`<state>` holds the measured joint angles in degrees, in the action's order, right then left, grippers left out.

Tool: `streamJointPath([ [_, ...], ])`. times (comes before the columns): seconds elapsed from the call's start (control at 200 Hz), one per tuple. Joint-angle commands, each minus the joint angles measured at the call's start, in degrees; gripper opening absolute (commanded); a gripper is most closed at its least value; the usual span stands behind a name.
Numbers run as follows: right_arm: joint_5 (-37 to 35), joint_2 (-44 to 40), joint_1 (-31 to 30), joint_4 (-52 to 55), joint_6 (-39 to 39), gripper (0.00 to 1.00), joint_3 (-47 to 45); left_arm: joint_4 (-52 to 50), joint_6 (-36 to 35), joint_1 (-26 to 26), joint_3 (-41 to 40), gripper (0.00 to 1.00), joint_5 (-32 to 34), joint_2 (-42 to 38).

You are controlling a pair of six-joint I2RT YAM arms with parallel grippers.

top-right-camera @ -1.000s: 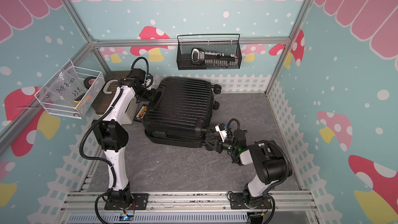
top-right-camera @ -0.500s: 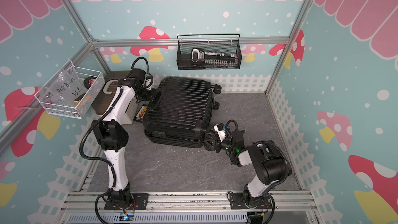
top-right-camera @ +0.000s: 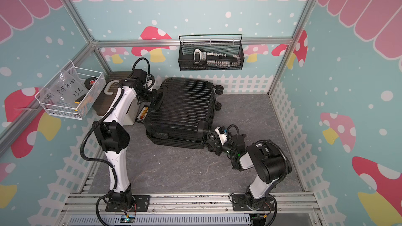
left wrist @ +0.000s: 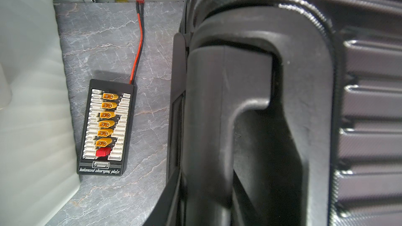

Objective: Close the suitcase zippers
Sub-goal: Zip the zipper on the suitcase.

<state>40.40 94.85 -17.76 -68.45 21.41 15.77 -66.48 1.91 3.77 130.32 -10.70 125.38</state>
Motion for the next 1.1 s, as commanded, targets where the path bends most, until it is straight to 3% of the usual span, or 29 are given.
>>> streamJointPath([
  [0.0, -1.11, -0.18, -0.55, -3.25, -0.94, 0.0, -1.42, -1.12, 5.28, -0.43, 0.06, 0.01, -0.81, -0.27],
  [0.055, -0.81, -0.28, -0.53, -3.1, -0.55, 0.0, -1.53, -1.11, 5.63, -0.43, -0.29, 0.13, 0.09, -1.47],
  [0.185, -0.65, -0.06, -0.53, -2.87, 0.85, 0.0, -1.69, -1.09, 5.0, 0.5, -0.8, 0.58, 3.92, -6.79],
  [0.3, -0.59, 0.28, -0.52, -2.47, 1.91, 0.0, -1.66, 1.4, 0.45, 4.98, -3.75, 0.76, 7.6, -14.14],
  [0.47, -0.08, 0.44, -0.52, -2.13, 3.35, 0.0, -1.78, 9.44, -12.11, 16.88, -15.54, 0.79, 6.21, -25.21],
  [0.626, 0.65, 0.07, -0.52, -1.29, 4.68, 0.0, -1.71, 16.57, -35.32, 30.76, -31.03, 0.8, 2.61, -33.9],
  [0.741, 1.46, -0.02, -0.52, -0.73, 6.02, 0.0, -1.45, 24.16, -46.2, 38.32, -42.48, 0.87, 3.08, -38.91],
  [0.906, 3.07, 0.11, -0.52, -0.72, 8.24, 0.0, -1.44, 29.69, -50.77, 40.65, -48.82, 0.91, 2.54, -40.1],
  [1.091, 3.76, -0.15, -0.52, -0.76, 10.2, 0.0, -2.05, 36.37, -52.6, 42.97, -49.64, 0.91, 14.06, -36.14],
])
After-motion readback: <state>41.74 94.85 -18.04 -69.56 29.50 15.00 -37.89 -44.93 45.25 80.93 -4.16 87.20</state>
